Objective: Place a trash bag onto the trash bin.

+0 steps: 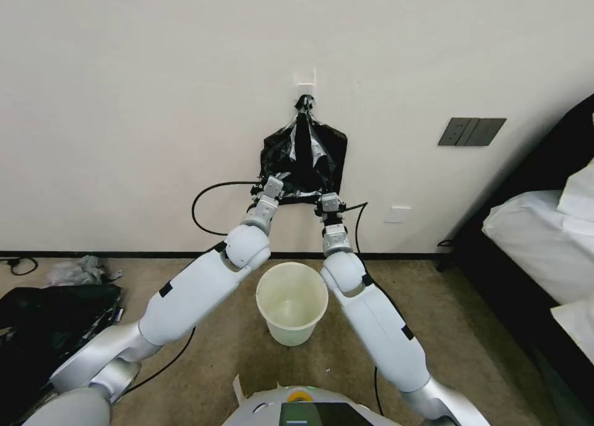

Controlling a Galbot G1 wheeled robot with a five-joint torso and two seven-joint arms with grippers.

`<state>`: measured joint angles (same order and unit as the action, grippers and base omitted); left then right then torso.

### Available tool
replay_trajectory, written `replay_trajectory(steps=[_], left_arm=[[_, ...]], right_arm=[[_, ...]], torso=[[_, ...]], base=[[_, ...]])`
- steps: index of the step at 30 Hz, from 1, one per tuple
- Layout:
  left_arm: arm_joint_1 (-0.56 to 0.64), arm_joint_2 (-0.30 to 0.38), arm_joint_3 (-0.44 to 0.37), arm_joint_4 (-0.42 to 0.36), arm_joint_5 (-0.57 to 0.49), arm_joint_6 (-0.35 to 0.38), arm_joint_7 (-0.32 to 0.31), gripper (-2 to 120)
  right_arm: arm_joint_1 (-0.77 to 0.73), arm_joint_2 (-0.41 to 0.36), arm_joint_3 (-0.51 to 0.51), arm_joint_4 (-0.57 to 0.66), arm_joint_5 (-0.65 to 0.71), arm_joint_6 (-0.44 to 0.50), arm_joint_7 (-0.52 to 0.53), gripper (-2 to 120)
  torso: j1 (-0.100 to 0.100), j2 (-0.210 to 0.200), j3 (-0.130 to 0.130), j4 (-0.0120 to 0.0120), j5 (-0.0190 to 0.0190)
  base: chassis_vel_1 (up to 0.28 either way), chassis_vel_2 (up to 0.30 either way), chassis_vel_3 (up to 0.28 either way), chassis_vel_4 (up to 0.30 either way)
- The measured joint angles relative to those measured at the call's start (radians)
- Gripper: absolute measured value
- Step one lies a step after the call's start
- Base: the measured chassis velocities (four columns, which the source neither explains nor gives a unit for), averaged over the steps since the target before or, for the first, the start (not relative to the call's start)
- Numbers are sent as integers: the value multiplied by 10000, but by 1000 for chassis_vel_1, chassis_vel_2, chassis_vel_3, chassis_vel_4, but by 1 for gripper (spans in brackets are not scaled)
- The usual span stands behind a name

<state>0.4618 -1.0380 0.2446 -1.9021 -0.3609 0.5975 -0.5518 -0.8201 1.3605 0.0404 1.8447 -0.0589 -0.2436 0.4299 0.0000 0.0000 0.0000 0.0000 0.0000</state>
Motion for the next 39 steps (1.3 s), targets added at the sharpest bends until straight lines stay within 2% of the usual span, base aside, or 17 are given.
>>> replay_trajectory(steps=[5,6,9,10,11,17,20,26,29,30,33,34,36,37,39], left_arm=[[152,-18,-190,5,-27,-325,1,19],[152,-18,-190,5,-27,-325,1,19],[302,-31,-170,-104,-89,-945,7,5],[302,-31,-170,-104,-89,-945,7,5],[400,-28,-120,-217,-105,-1084,11,0],[1229,295,-13,-652,-275,-1146,-125,0],[2040,773,18,-1392,-578,-1075,-140,0],[2493,1062,-104,-1898,-641,-1247,-86,0],[2440,1476,-282,-2635,-858,-1646,326,0],[2440,1476,-282,-2635,-858,-1646,326,0],[2507,2188,-694,-3643,-1381,-1915,755,0],[2507,2188,-694,-3643,-1381,-1915,755,0],[2944,2803,-1223,-4449,-1908,-1928,1002,0],[2944,2803,-1223,-4449,-1908,-1928,1002,0],[3769,3340,-1842,-5115,-2415,-1898,1088,0]], right_arm=[[-117,-58,26,145,448,307,0,0],[-117,-58,26,145,448,307,0,0],[-181,-82,27,213,1055,634,-104,0],[-181,-82,27,213,1055,634,-104,0],[-206,-105,27,244,1285,719,-132,0],[-617,-476,110,309,1658,954,-183,0],[-1280,-1107,146,836,2146,1064,-384,0],[-1674,-1801,178,1601,2916,1112,-545,0],[-1685,-2535,175,2780,4145,938,-600,0],[-1685,-2535,175,2780,4145,938,-600,0],[-1751,-3573,428,3967,5712,614,-754,0],[-1751,-3573,428,3967,5712,614,-754,0],[-1943,-4234,793,4705,7010,260,-799,0],[-1943,-4234,793,4705,7010,260,-799,0],[-2144,-4780,1054,5237,8274,-176,-726,0]], torso=[[0,0,0,0,0],[0,0,0,0,0],[0,0,0,0,0],[0,0,0,0,0],[0,0,0,-1,1],[0,0,0,0,-1],[-1,0,-1,0,0],[0,0,0,0,-1],[0,0,-1,-4,2],[0,0,-1,-4,2],[-1,0,-1,-1,1],[-1,0,-1,-1,1],[0,1,-2,-2,4],[0,1,-2,-2,4],[-1,1,-1,1,0]], base=[[0,0,0,0],[0,0,0,0],[0,0,0,0],[0,0,0,0],[0,0,0,0],[0,0,0,0],[0,0,0,0],[0,0,0,0],[0,0,0,0],[0,0,0,0],[0,0,0,0],[0,0,0,0],[0,0,0,0],[0,0,0,0],[0,0,0,0]])
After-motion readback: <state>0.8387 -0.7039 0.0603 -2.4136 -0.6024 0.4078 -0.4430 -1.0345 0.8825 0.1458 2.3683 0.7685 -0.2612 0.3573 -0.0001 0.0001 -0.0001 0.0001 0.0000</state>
